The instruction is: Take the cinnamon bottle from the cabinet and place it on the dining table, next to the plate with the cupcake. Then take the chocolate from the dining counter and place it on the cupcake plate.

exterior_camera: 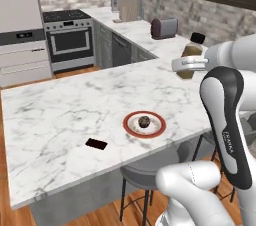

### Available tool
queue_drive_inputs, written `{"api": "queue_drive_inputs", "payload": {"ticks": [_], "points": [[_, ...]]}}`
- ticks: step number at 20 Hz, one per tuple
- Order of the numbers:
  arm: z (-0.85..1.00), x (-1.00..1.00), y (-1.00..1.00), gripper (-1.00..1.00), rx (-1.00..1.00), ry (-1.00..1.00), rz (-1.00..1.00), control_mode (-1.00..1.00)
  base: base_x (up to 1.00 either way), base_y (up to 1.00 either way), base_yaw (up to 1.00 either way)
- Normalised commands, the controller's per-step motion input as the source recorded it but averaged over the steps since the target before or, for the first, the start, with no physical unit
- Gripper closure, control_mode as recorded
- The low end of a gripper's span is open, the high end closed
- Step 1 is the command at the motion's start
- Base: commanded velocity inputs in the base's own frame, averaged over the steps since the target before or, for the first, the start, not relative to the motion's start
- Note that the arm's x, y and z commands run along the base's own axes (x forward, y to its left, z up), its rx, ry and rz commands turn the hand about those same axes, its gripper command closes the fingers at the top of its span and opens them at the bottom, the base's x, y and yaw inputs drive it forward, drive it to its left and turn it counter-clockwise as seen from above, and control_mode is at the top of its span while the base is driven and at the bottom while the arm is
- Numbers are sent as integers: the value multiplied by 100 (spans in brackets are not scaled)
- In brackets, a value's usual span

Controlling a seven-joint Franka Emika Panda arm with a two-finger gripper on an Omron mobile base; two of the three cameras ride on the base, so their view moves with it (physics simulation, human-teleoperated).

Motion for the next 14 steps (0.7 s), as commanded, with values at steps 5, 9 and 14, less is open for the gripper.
{"api": "queue_drive_inputs", "payload": {"ticks": [5, 9, 14], "points": [[0, 0, 0, 100, 0, 0, 0, 100, 42, -41, 20], [0, 0, 0, 100, 0, 0, 0, 100, 9, -11, 6], [-6, 0, -36, 100, 14, 1, 2, -100, 0, 0, 0]]}}
